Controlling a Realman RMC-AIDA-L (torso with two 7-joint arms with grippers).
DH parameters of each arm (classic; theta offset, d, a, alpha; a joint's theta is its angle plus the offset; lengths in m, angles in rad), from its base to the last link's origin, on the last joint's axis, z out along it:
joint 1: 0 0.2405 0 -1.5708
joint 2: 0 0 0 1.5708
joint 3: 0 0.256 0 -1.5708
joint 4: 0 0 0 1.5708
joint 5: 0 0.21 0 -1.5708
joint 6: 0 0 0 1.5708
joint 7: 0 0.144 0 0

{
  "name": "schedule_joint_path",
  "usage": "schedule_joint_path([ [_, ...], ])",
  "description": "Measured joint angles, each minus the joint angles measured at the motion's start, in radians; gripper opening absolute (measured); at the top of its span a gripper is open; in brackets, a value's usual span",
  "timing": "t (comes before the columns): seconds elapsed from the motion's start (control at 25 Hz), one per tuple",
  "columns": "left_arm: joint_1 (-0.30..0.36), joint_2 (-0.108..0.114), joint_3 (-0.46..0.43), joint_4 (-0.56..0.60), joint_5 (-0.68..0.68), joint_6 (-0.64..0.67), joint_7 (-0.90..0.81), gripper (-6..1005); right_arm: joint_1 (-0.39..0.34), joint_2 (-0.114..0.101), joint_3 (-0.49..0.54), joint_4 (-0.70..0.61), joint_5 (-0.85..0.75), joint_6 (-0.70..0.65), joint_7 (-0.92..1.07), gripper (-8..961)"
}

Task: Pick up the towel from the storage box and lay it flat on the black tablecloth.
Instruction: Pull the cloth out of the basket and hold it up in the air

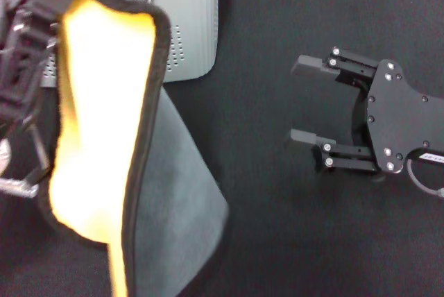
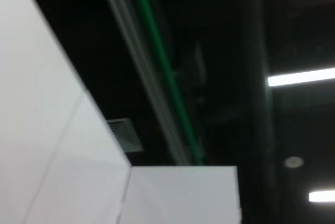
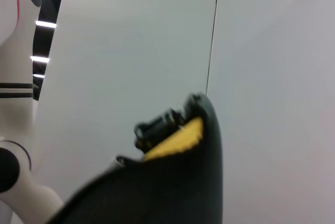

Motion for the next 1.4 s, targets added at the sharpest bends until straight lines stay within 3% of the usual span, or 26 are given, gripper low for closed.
schedule_joint_path([
  [0.2, -0.100, -0.002, 0.003, -0.173, 0.000, -0.001, 0.093, 4, 0.006, 0.000, -0.005, 0.001, 0.035, 0.001, -0.003, 737],
  [0.64, -0.190, -0.015, 0.052, -0.399, 0.001, -0.009, 0.342, 6, 0.046, 0.006, -0.152, -0.011, 0.160, -0.142, -0.221, 703],
  [0.88, -0.217, -0.017, 0.053, -0.433, 0.000, -0.071, 0.365, 7, 0.083, 0.009, -0.244, -0.009, 0.235, -0.252, -0.331, 685],
  [1.4, -0.213, -0.017, 0.054, -0.436, 0.001, -0.121, 0.376, 8, 0.091, 0.010, -0.262, -0.008, 0.307, -0.298, -0.424, 645],
])
